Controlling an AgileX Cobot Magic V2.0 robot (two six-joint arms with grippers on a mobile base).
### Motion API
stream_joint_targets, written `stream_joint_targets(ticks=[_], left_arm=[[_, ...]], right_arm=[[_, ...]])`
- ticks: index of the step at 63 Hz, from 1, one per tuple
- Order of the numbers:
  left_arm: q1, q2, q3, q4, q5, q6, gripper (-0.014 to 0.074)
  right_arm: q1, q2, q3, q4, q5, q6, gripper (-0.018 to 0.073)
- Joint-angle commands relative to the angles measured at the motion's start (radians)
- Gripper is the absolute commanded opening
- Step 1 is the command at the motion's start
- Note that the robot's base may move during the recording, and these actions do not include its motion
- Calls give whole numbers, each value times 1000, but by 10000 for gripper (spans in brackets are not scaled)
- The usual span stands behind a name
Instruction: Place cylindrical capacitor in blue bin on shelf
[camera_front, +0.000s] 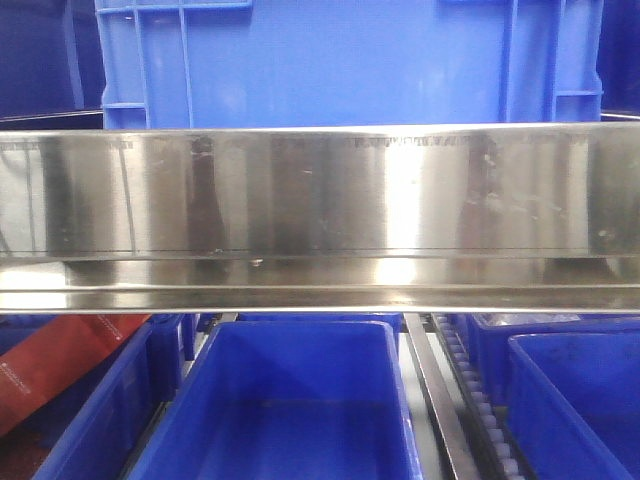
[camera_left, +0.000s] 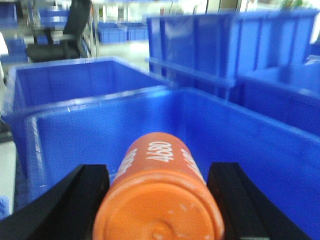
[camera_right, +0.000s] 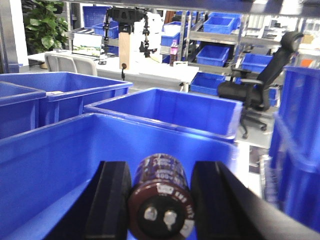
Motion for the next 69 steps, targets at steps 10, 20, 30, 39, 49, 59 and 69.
stream_joint_targets(ticks=[10, 20, 30, 39, 49, 59, 69], left_arm=[[-8, 82, -60, -7, -32, 1, -76], [-8, 84, -63, -7, -30, 1, 175], [-8, 84, -63, -7, -28, 1, 558], [-8, 77, -63, -7, -28, -1, 582], [-8, 23, -64, -5, -25, -1, 394], [-4, -12, -64, -5, -44, -1, -28], [-4, -51, -64, -5, 41, -1, -111]], right_arm=[[47, 95, -52, 12, -39, -1, 103], [72, 108, -52, 12, -37, -1, 308], [72, 109, -52, 35, -18, -1, 494], [72, 100, -52, 35, -4, -1, 530], [72, 45, -52, 35, 16, -1, 403], [71, -3, -52, 35, 55, -1, 5], [71, -49, -48, 35, 103, -1, -168]])
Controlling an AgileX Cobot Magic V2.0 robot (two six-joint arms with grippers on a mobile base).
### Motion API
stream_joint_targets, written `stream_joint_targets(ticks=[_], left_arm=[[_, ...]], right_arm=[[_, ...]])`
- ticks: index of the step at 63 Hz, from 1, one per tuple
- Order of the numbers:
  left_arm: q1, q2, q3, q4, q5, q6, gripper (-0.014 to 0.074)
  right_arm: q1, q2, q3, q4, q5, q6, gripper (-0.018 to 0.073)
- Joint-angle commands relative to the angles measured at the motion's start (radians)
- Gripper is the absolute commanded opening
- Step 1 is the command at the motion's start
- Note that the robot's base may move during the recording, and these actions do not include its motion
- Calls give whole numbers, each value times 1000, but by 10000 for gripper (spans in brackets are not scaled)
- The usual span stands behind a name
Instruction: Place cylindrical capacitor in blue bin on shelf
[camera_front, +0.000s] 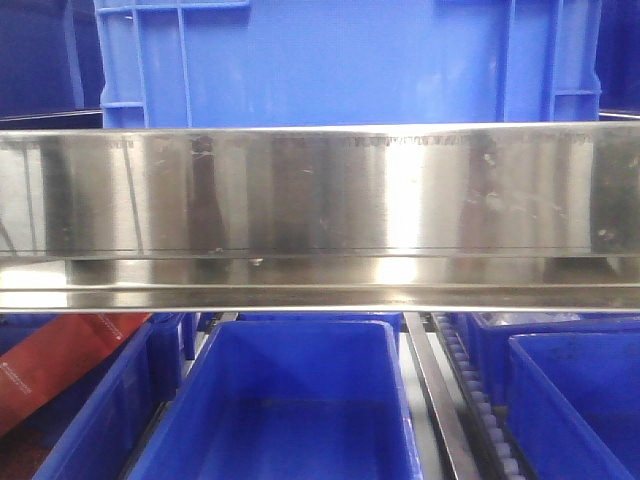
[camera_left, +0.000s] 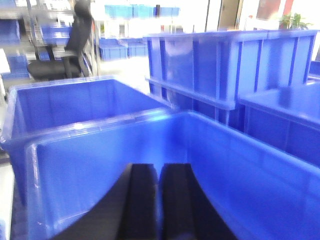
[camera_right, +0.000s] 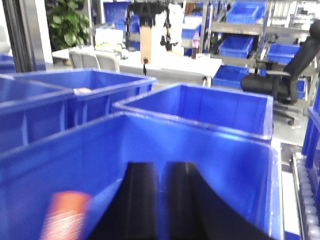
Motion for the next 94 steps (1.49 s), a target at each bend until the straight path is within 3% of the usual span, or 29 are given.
stream_joint_targets(ticks=[1, 7, 31, 59, 68, 94], left_arm=[[-2, -35, -6, -5, 53, -1, -111], [-2, -72, 27, -5, 75, -1, -111], [-2, -346, 462, -15, -142, -1, -111], [-2, -768, 846, -33, -166, -1, -111], [-2, -844, 888, -33, -211, -1, -111], [-2, -872, 891, -33, -205, -1, -111]], right_arm=[[-2, -39, -2, 2, 46, -1, -168], [-12, -83, 40, 2, 69, -1, -168], [-17, -409, 425, -5, 10, -1, -168], [-17, -785, 742, -5, 31, -1, -168], [-17, -850, 749, -5, 38, -1, -168], [-17, -885, 749, -5, 38, -1, -168]])
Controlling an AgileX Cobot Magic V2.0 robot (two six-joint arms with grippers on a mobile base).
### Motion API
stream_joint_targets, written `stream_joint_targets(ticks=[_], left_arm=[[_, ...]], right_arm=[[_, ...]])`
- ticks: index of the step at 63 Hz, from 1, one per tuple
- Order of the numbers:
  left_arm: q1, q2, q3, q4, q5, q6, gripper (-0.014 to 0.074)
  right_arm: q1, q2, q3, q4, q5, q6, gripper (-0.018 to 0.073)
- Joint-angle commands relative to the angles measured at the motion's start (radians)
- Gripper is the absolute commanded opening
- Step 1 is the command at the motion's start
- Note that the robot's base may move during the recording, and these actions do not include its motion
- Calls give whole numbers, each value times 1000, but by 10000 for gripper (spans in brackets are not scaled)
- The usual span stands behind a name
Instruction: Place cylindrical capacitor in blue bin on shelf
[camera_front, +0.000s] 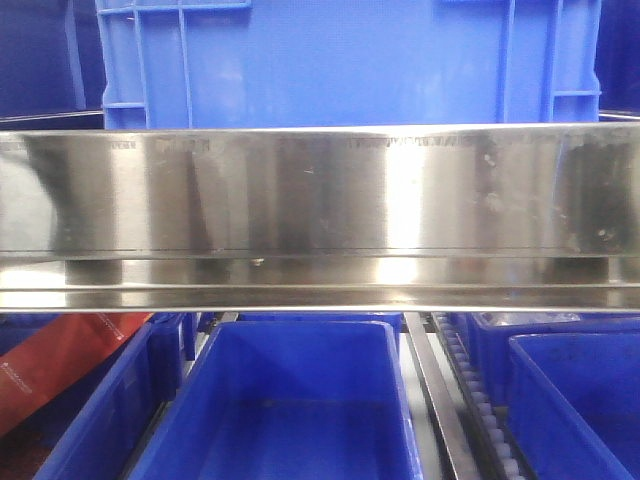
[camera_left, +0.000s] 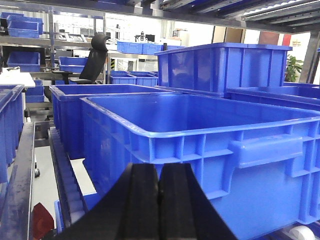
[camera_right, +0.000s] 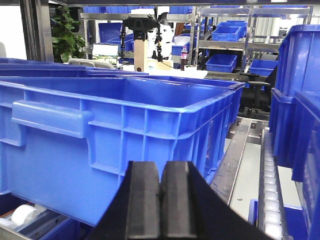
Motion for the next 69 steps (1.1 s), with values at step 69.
stream_joint_targets(ticks=[69], left_arm=[[-2, -8, 1, -3, -24, -1, -111]], right_arm=[[-347, -380, 412, 43, -42, -1, -168]])
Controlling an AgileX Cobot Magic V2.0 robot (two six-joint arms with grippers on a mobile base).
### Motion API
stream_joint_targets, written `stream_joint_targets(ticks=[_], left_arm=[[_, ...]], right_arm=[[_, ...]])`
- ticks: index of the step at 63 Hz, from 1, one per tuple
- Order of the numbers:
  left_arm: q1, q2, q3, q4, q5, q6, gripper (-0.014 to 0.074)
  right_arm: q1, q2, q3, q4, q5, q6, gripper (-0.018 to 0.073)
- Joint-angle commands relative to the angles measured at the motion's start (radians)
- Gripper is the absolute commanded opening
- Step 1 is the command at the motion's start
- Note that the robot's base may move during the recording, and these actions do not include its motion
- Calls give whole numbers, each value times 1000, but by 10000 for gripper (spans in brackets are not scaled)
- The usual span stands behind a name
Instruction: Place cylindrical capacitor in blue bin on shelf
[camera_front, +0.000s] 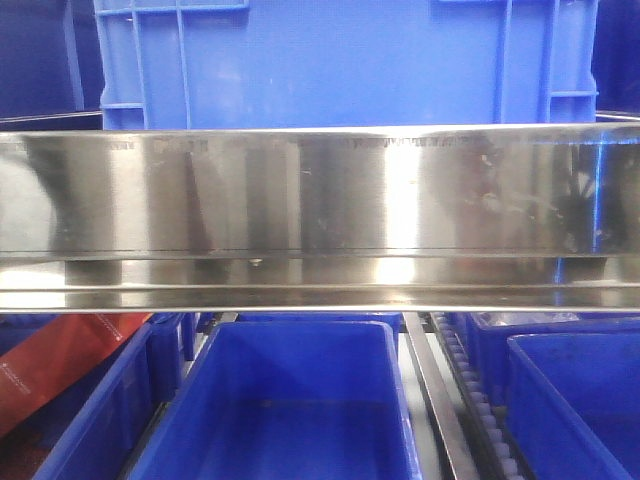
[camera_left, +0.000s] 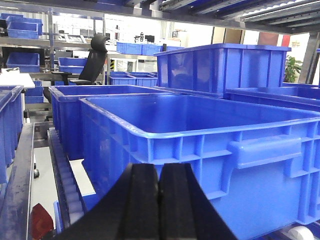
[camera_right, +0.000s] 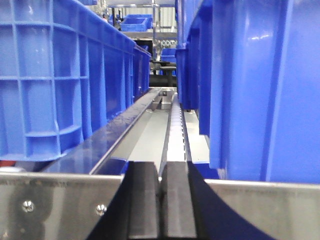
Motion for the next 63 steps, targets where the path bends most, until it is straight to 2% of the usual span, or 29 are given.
stream_joint_targets(ticks=[1, 20, 63], left_arm=[[-2, -7, 1, -3, -24, -1, -111], [-2, -7, 1, -3, -24, -1, -111], [-2, -7, 1, -3, -24, -1, -111]], right_arm=[[-6, -7, 2, 0, -7, -1, -168], [-51, -7, 2, -23, 19, -1, -168], [-51, -7, 2, -23, 10, -1, -168]])
